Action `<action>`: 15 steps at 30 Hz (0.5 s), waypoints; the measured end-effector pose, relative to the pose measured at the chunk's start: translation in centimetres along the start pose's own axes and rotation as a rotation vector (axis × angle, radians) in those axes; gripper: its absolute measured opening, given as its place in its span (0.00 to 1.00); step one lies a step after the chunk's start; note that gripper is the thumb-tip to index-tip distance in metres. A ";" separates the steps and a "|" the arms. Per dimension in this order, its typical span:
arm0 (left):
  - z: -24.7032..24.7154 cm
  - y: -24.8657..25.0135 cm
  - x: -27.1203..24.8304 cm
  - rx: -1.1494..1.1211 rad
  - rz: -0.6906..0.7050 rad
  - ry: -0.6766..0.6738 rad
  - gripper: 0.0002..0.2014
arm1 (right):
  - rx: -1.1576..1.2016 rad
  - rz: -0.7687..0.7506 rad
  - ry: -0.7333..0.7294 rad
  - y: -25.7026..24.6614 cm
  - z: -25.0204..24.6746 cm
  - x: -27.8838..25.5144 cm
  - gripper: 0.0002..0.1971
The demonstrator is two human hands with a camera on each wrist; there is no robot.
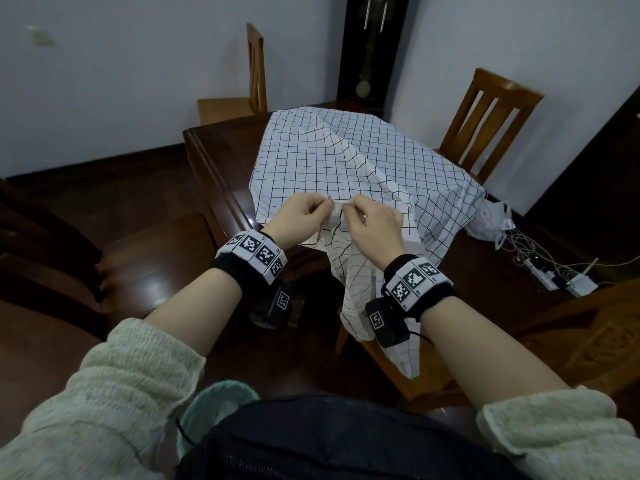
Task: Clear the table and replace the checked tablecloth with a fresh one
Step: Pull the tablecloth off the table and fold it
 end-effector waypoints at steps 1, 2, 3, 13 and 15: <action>0.0 -0.1 -0.2 -0.020 0.007 0.003 0.20 | -0.001 0.007 -0.001 0.0 0.0 -0.1 0.12; 0.1 -0.2 -0.3 -0.047 0.010 0.009 0.20 | -0.007 0.012 0.001 0.0 0.0 -0.1 0.13; 0.1 -0.3 -0.5 -0.075 0.011 0.018 0.20 | -0.016 0.017 0.007 0.0 -0.1 -0.2 0.13; 0.3 -0.9 -0.7 -0.149 -0.019 0.084 0.20 | -0.048 0.036 0.030 -0.2 -0.2 -0.4 0.20; 0.4 -1.0 -0.6 -0.132 -0.025 0.061 0.21 | -0.053 0.041 0.027 -0.1 -0.2 -0.4 0.21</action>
Point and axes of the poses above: each hand's wrist, its own x-axis towards the middle knuckle, its own z-axis out of the palm, y = z × x, the point moved 8 cm from there along x, towards the middle knuckle, and after that the axes turned 8 degrees about z, right-handed, at the moved point
